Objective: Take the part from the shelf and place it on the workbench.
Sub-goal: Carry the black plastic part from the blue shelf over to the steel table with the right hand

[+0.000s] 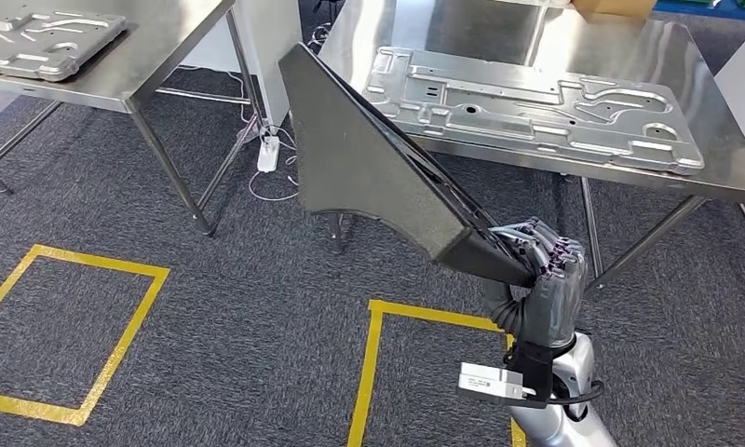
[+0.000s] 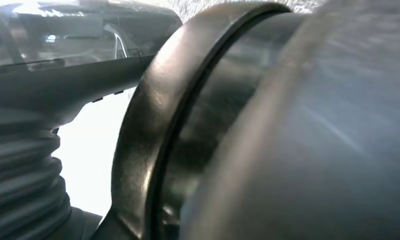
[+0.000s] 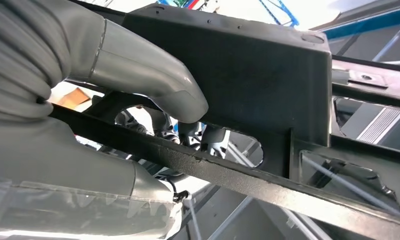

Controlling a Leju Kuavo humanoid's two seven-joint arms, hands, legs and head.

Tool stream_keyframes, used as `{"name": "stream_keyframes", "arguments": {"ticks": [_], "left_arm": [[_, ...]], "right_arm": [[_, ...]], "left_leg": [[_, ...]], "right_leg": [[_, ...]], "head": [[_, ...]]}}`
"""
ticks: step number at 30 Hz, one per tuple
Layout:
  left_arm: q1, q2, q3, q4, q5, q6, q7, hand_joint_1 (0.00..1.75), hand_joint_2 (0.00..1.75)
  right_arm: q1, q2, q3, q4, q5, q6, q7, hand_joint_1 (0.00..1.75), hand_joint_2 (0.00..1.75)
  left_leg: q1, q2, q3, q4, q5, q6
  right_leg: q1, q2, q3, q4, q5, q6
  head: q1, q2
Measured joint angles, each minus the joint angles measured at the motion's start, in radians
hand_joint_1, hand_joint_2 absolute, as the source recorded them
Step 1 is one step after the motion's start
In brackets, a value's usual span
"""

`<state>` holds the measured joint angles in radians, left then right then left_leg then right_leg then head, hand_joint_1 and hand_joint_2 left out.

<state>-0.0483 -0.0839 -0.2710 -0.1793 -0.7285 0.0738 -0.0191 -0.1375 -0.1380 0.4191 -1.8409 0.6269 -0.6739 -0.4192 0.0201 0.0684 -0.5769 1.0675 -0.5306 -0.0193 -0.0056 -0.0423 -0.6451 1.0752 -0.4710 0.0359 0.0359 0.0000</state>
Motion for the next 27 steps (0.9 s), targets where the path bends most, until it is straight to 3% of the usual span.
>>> {"name": "stream_keyframes", "arguments": {"ticks": [1,3,5,6,8,10,11,12,14,16,17,19,21,23,24,25,26,27], "left_arm": [[0.001,0.0,0.0,0.0,0.0,0.0,0.0,0.0,1.75],[0.002,-0.001,0.0,0.001,-0.001,0.001,-0.001,0.0,1.75],[0.001,-0.001,0.0,0.001,-0.001,0.001,-0.001,0.0,1.75],[0.001,-0.001,0.0,0.001,-0.002,0.002,-0.001,0.0,1.75],[0.0,-0.001,0.001,0.001,-0.001,0.003,-0.003,0.0,1.75],[-0.001,-0.001,0.005,0.001,0.0,0.004,-0.005,0.0,1.75],[-0.001,-0.001,0.006,0.001,0.0,0.004,-0.005,0.0,1.75],[-0.002,-0.002,0.008,0.001,0.001,0.004,-0.005,0.0,1.75],[-0.002,-0.002,0.009,0.001,0.0,0.004,-0.005,0.0,1.75],[-0.002,-0.002,0.01,0.002,0.0,0.005,-0.005,0.0,1.75],[-0.002,-0.003,0.01,0.002,0.0,0.006,-0.005,0.0,1.75],[-0.003,-0.004,0.011,0.002,-0.001,0.008,-0.006,0.0,1.75],[-0.002,-0.006,0.012,0.002,-0.002,0.009,-0.006,0.0,1.75],[0.0,-0.007,0.012,0.002,-0.002,0.009,-0.006,0.0,1.75],[0.002,-0.007,0.013,0.002,-0.002,0.009,-0.006,0.0,1.75],[0.003,-0.007,0.013,0.002,-0.002,0.009,-0.005,0.0,1.75],[0.003,-0.007,0.014,0.002,-0.002,0.009,-0.005,0.0,1.75],[0.003,-0.008,0.014,0.002,-0.002,0.009,-0.005,0.0,1.75]], "right_arm": [[0.0,0.0,0.0,0.001,0.0,0.002,0.0,1.75,1.75],[0.002,-0.001,-0.002,0.005,-0.001,0.004,0.001,1.75,1.75],[0.002,-0.001,-0.002,0.007,0.0,0.004,0.001,1.75,1.75],[0.001,-0.001,-0.002,0.008,0.0,0.004,0.001,1.75,1.75],[0.0,-0.001,-0.002,0.012,0.0,0.005,0.0,1.75,1.75],[0.001,0.0,-0.001,0.017,0.0,0.005,0.0,1.75,1.75],[0.002,0.0,-0.001,0.019,0.0,0.005,0.0,1.75,1.75],[0.003,0.0,-0.001,0.02,0.0,0.005,0.0,1.75,1.75],[0.003,0.0,-0.001,0.021,0.0,0.005,0.0,1.75,1.75],[0.002,0.0,-0.001,0.022,0.0,0.005,-0.001,1.75,1.75],[0.003,0.0,-0.001,0.022,0.0,0.005,-0.001,1.75,1.75],[0.005,0.0,-0.001,0.022,0.0,0.005,-0.002,1.75,1.75],[0.003,0.0,-0.002,0.022,0.0,0.005,-0.002,1.75,1.75],[0.0,0.0,-0.002,0.022,0.0,0.005,-0.003,1.75,1.75],[0.001,0.0,-0.002,0.023,0.0,0.005,-0.002,1.75,1.75],[0.002,0.0,-0.002,0.024,0.0,0.005,-0.002,1.75,1.75],[0.004,0.0,-0.002,0.024,0.0,0.005,-0.002,1.75,1.75],[0.004,0.0,-0.002,0.025,0.0,0.005,-0.002,1.75,1.75]], "left_leg": [[-0.004,0.007,0.004,-0.003,-0.002,-0.004],[-0.008,0.021,0.013,-0.01,-0.005,-0.013],[-0.006,0.003,0.012,0.008,-0.022,-0.02],[-0.005,-0.016,-0.004,0.046,-0.044,-0.022],[-0.006,-0.054,-0.069,0.175,-0.1,-0.022],[-0.007,-0.065,-0.121,0.266,-0.119,-0.022],[-0.006,-0.066,-0.122,0.258,-0.099,-0.022],[-0.004,-0.071,-0.105,0.212,-0.064,-0.022],[0.005,-0.106,-0.053,0.081,0.002,-0.024],[0.008,-0.139,-0.027,0.014,0.019,-0.022],[0.007,-0.141,-0.025,0.01,0.015,-0.017],[0.006,-0.122,-0.023,0.007,0.017,-0.005],[0.008,-0.1,-0.019,0.003,0.018,0.006],[0.007,-0.075,-0.018,0.002,0.016,0.013],[0.006,-0.061,-0.017,0.002,0.014,0.015],[0.006,-0.048,-0.017,0.002,0.012,0.016],[0.006,-0.036,-0.015,0.002,0.01,0.016],[0.007,-0.025,-0.011,0.002,0.007,0.014]], "right_leg": [[0.004,-0.007,0.007,-0.016,-0.002,-0.003],[0.003,0.009,0.009,-0.02,-0.004,-0.011],[-0.005,0.025,0.015,-0.024,-0.003,-0.022],[-0.009,0.033,0.018,-0.026,-0.003,-0.028],[-0.009,0.049,0.021,-0.026,-0.005,-0.038],[-0.008,0.07,0.024,-0.026,-0.006,-0.042],[-0.008,0.082,0.026,-0.026,-0.007,-0.041],[-0.01,0.095,0.029,-0.025,-0.008,-0.04],[-0.011,0.119,0.031,-0.019,-0.013,-0.032],[-0.011,0.137,0.026,-0.015,-0.016,-0.02],[-0.012,0.146,0.024,-0.016,-0.015,-0.014],[-0.014,0.15,0.02,-0.018,-0.014,-0.005],[-0.011,0.113,-0.003,0.025,-0.039,0.0],[-0.009,0.07,-0.062,0.14,-0.093,0.002],[-0.009,0.062,-0.096,0.201,-0.115,0.002],[-0.009,0.058,-0.117,0.239,-0.121,0.003],[-0.01,0.055,-0.122,0.243,-0.109,0.003],[-0.01,0.051,-0.105,0.206,-0.081,0.003]], "head": [[-0.002,0.0],[-0.01,0.0],[-0.018,0.0],[-0.026,0.0],[-0.043,0.0],[-0.052,0.0],[-0.055,0.0],[-0.057,0.0],[-0.064,0.0],[-0.065,0.0],[-0.065,0.0],[-0.062,0.0],[-0.051,0.0],[-0.033,0.0],[-0.025,0.0],[-0.02,0.0],[-0.015,0.0],[-0.01,0.0]]}}
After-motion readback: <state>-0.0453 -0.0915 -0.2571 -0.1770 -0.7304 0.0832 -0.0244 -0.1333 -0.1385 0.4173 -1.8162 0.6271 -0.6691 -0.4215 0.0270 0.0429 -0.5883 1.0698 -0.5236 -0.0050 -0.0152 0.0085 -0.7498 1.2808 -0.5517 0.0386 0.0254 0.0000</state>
